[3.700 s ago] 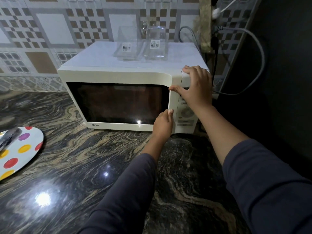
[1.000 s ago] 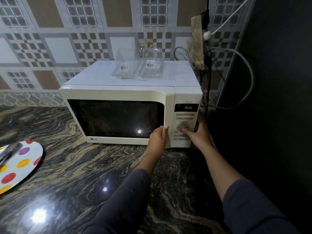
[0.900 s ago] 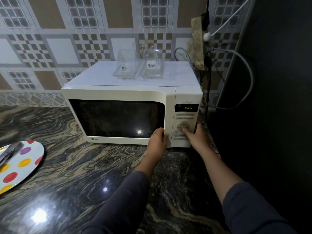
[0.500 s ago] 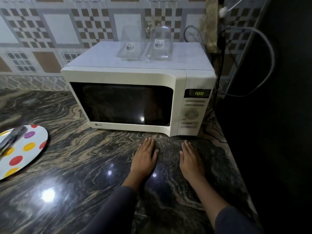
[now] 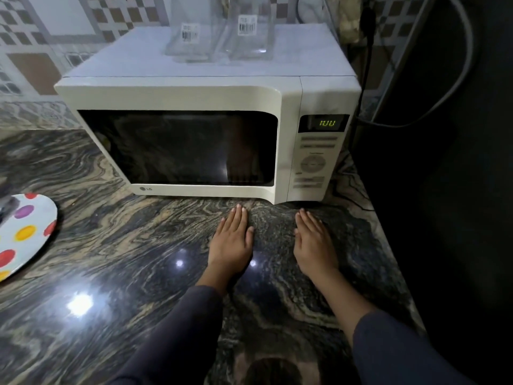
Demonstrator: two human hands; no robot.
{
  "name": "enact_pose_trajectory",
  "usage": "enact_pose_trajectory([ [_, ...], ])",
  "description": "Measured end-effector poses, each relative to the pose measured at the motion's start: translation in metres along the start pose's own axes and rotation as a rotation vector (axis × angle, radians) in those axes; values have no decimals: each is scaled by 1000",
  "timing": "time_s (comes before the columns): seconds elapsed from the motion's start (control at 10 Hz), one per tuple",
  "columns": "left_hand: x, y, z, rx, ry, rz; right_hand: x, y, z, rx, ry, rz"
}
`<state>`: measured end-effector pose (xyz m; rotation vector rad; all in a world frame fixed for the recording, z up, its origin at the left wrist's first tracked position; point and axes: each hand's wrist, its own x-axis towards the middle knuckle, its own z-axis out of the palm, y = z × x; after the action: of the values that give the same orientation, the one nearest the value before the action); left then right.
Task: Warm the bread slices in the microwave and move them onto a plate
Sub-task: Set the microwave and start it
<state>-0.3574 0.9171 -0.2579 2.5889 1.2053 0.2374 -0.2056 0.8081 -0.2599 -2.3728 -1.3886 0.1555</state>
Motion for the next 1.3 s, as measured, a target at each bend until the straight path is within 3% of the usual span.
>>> enact_pose_trajectory([
  [1.3,-2,1,-2,-19,-26,-6,-1,0,2,32,31,-3],
])
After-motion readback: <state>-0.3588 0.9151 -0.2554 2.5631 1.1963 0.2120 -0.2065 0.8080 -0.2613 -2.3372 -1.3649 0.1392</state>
